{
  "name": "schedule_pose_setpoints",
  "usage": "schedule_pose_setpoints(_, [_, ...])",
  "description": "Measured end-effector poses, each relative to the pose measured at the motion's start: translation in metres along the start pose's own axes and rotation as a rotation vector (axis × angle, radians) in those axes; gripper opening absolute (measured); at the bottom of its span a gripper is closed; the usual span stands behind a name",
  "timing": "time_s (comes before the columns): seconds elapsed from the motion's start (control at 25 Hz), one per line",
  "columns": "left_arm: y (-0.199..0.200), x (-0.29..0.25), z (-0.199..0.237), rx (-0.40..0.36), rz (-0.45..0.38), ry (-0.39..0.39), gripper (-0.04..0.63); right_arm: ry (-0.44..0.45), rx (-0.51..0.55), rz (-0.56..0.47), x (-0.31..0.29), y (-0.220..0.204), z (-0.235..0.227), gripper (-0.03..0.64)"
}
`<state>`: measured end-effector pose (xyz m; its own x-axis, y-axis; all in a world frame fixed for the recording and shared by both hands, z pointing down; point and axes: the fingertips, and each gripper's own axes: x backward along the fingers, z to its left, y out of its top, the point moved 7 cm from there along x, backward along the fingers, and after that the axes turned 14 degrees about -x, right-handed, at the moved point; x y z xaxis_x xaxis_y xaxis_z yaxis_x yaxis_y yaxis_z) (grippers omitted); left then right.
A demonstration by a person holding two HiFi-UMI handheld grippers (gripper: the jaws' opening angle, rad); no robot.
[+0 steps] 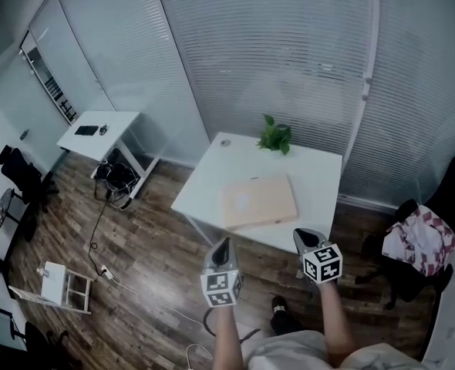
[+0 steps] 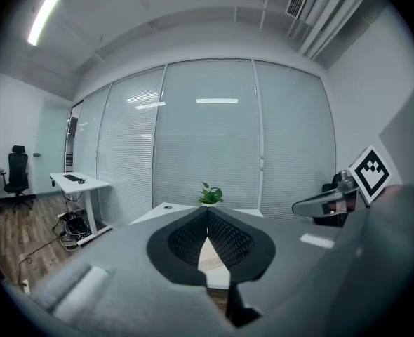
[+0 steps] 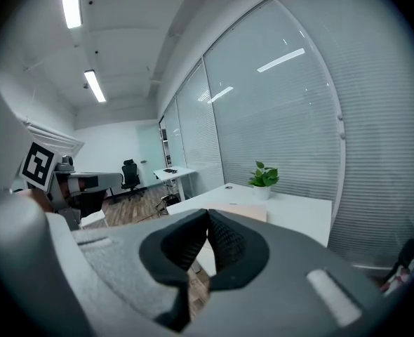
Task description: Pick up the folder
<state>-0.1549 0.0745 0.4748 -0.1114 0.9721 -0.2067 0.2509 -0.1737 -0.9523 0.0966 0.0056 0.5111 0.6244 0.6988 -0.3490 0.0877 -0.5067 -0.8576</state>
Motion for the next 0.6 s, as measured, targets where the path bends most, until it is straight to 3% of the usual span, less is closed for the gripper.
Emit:
schedule_pose_setpoints(0.44, [0.015, -0.071, -0.005, 0.002, 0.004, -0.008, 0.008, 0.022, 0.003, 0.009, -0.042, 0.034, -0.035, 0.002])
schedule_pose_setpoints(0.6, [0.016, -0.102, -0.006, 0.004, 0.028, -0.005, 0.008, -0.008, -0.01, -0.006, -0.046, 0.045, -0.061, 0.002])
